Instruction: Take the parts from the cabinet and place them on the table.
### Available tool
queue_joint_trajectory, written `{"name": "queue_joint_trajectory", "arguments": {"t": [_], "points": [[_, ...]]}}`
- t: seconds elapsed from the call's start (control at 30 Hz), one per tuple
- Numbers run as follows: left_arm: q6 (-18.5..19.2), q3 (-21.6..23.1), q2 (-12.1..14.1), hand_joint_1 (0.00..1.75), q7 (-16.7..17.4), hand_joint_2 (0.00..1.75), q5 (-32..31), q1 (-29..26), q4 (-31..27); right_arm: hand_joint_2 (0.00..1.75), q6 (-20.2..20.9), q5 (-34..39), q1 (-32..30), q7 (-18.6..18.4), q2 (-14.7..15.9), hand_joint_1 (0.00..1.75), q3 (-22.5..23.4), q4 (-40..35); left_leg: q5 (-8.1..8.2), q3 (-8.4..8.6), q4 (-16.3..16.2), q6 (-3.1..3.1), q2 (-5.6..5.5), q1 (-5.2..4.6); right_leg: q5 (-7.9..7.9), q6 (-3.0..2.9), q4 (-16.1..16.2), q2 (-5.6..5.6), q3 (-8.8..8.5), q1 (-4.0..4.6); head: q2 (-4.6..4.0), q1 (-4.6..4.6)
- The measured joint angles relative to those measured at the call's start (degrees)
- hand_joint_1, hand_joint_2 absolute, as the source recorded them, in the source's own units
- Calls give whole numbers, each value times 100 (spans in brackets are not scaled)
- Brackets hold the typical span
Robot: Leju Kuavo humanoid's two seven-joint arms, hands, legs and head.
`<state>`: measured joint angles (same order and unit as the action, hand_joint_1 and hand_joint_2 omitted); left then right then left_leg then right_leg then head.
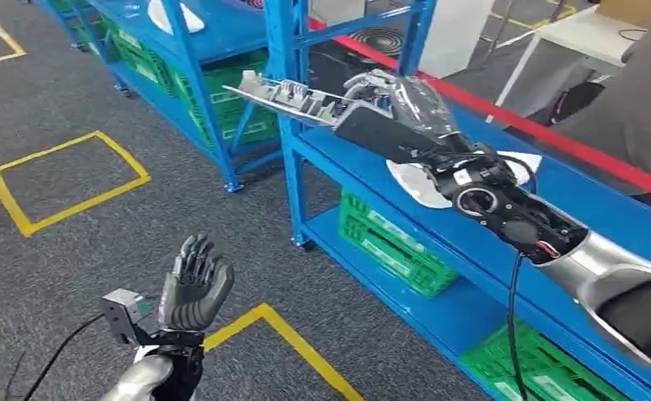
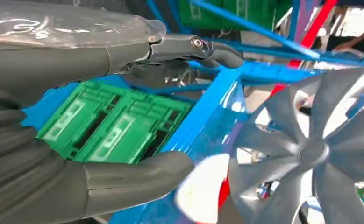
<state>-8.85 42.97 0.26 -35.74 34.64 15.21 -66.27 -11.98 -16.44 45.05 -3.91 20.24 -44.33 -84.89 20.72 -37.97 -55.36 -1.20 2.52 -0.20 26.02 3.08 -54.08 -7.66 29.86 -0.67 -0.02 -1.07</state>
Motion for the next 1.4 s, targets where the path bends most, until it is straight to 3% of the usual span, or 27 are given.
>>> {"name": "queue_joint_trajectory", "arguments": {"t": [0.03,0.07,0.13,0.2,0.23,0.3,0.33,0.37,0.4,0.5,0.53,0.6,0.63,0.7,0.73,0.83,0.87,0.9,0.97,1.03,1.1,1.17,1.23,1.27,1.33,1.37,1.4], "points": [[0,0,-7,0,0,175,0,4,-2,175,2,0,0,0,0,175,2,-11,-13,48,38,-39,-81,56,58,39,-11,-11,4,-29,0,-7],[0,0,-11,0,-11,175,0,7,-2,175,2,0,-2,0,0,175,7,-13,-9,64,52,-60,-168,55,198,31,-196,317,32,-66,0,-66],[0,0,-33,0,-11,175,0,23,-2,175,2,0,-12,4,13,175,15,-22,-5,73,47,-122,-335,54,648,23,-1200,672,519,-54,0,-135],[2,0,-35,0,-11,175,0,11,4,175,7,0,-38,4,15,175,13,-22,4,74,38,-135,-520,34,851,29,-1983,751,993,-29,0,-208],[0,0,-33,0,-11,175,0,10,13,175,9,0,-50,4,15,175,13,-22,7,81,30,-140,-624,26,748,13,-1995,756,1063,-25,0,-223],[0,0,-37,0,-11,175,0,12,15,175,15,0,-53,4,15,175,13,-28,17,107,7,-140,-833,16,189,-48,-1226,810,814,-25,0,-247],[0,0,-39,0,-11,175,0,13,15,175,20,0,-53,2,15,175,15,-42,26,121,1,-131,-921,15,-127,-89,-692,956,613,-23,0,-267],[-2,0,-42,0,-11,175,0,12,15,175,26,0,-53,7,15,175,15,-50,32,105,2,-128,-988,36,-289,-146,-278,1326,491,-46,0,-284],[-7,0,-40,0,-11,175,7,25,20,175,28,0,-55,9,13,175,13,-54,13,61,-18,-94,-1057,21,-274,-160,-218,1463,442,-84,0,-214],[-11,0,-37,0,-11,175,9,-7,28,175,50,0,-43,15,9,175,13,-87,-43,11,46,30,-1313,110,-221,-169,-96,1210,358,-16,0,-315],[-11,0,-31,0,-11,175,9,-7,28,175,55,0,-45,17,-11,175,13,-107,-44,22,56,63,-1380,57,-255,-169,35,1093,263,-104,0,-299],[-11,0,-26,0,-15,175,7,13,35,175,61,0,-36,15,-22,175,13,-118,234,-168,-372,103,-649,11,-277,-199,106,921,179,-73,2,-159],[-18,0,-26,0,-15,175,13,21,37,175,63,-2,-34,15,-20,175,15,-120,437,-401,-822,134,-458,27,-275,-199,102,835,169,-53,0,-131],[-17,2,-26,0,-15,175,15,0,44,175,66,-2,-37,13,-20,175,13,-120,709,-860,-1659,195,-312,85,-252,-218,90,648,166,-42,2,-120],[-17,2,-24,0,-15,175,15,-9,52,175,70,-2,-38,13,-22,175,11,-120,675,-921,-1741,217,-295,109,-237,-205,83,565,163,-45,0,-88],[-17,2,-24,0,-15,175,15,-11,57,175,72,-2,-41,15,-26,175,9,-122,113,-321,-588,255,-145,158,-164,-134,29,341,139,-72,2,6],[-17,2,-24,0,-15,175,15,-10,57,175,72,-2,-38,15,-26,175,11,-125,-11,-24,-97,263,139,154,-117,-91,-15,287,129,-71,0,17],[-26,4,-31,0,-13,175,18,-8,55,175,70,-2,-39,20,-24,175,13,-138,25,-26,-99,213,246,91,-74,-37,-41,252,154,-8,0,48],[-44,2,-26,0,-15,175,17,-17,57,175,72,0,-38,35,-26,175,13,-142,43,-44,-76,102,56,76,-40,26,-51,168,97,-25,0,-66],[-66,4,-26,0,-11,175,17,-9,55,175,72,0,-46,48,-55,175,7,-157,39,-17,-54,9,-80,77,-7,96,-12,51,32,-53,0,-31],[-85,4,-28,0,-13,175,22,-8,52,175,70,7,-43,55,-46,175,13,-173,34,28,-26,-49,-221,101,294,93,-387,548,147,-114,2,-111],[-96,4,-37,0,0,175,17,-14,52,175,70,7,-51,55,-42,175,11,-170,42,36,-26,-91,-374,87,765,91,-1438,708,653,-79,2,-223],[-142,4,-35,0,7,175,20,-45,52,175,70,7,-78,55,-41,175,11,-170,44,44,-27,-100,-549,57,887,67,-2064,738,1022,-47,2,-284],[-148,4,-29,0,7,175,20,-57,52,175,70,7,-91,50,-41,175,11,-170,44,55,-29,-100,-649,46,735,32,-1958,747,1016,-31,0,-289],[-157,4,-28,0,7,175,20,-62,41,175,70,7,-92,48,-39,175,11,-173,44,83,-32,-100,-851,38,150,-67,-1031,841,661,1,0,-308],[-175,4,-33,0,9,175,18,-62,29,175,70,7,-91,41,-35,175,13,-184,45,96,-31,-99,-941,39,-139,-115,-480,1011,436,19,0,-313],[-190,4,-35,0,11,175,15,-71,26,175,70,7,-86,39,-28,175,15,-188,37,76,-21,-86,-999,48,-139,-173,-277,1334,326,1,0,-304]]}}
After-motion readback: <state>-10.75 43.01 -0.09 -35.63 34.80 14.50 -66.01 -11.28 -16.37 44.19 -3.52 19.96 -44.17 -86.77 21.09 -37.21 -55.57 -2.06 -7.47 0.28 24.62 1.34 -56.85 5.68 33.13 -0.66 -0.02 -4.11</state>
